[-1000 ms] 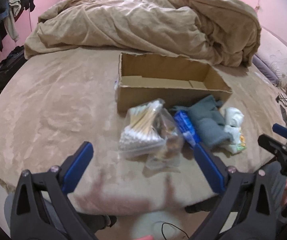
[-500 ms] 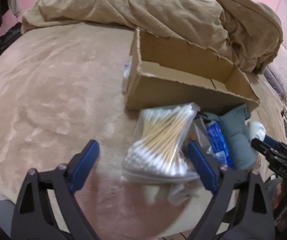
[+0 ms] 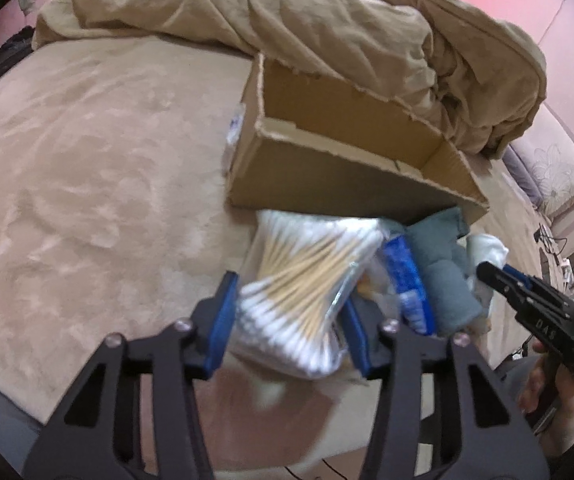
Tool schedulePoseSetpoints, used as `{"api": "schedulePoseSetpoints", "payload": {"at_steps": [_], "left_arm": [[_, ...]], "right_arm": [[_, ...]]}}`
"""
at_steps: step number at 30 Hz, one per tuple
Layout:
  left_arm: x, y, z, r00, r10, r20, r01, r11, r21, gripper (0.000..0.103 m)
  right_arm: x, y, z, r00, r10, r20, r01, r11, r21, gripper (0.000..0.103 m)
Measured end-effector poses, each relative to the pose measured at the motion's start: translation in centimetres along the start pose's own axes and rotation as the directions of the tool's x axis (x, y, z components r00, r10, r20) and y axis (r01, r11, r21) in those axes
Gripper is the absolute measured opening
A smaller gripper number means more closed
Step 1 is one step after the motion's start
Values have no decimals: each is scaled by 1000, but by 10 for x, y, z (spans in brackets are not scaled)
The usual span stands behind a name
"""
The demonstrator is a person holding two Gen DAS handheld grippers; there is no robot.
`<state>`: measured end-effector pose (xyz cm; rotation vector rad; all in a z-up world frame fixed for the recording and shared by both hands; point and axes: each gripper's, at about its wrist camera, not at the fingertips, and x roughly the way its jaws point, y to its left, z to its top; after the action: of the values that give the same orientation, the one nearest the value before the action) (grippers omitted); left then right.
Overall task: Organize objects
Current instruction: 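Carry swab bag and socks into the box and open both tools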
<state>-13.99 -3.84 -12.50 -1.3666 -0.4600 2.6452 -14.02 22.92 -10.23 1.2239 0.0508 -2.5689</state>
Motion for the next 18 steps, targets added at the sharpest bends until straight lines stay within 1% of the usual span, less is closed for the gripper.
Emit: {"api": "schedulePoseSetpoints", "payload": {"at_steps": [4,10,15,18], "left_arm": [[-27,-4,-1,999,-4,42,4,1000,-3,50],[-72,-6,-1,994,-17,105,22,999,-42,50],[-104,-22,13,986,-33,165,37,999,-19,50],[-110,-35,28,981,-41,190,40,999,9,50]], "right_arm": [[-19,4,5,999,-4,36,5,1000,-13,31],[-45,6,15,996,1,88,0,1000,-10,31],[-69,7,26,991,8,136,-7,1000,-7,31],[-83,8,35,984,13,175,-11,1000,-13,31]]}}
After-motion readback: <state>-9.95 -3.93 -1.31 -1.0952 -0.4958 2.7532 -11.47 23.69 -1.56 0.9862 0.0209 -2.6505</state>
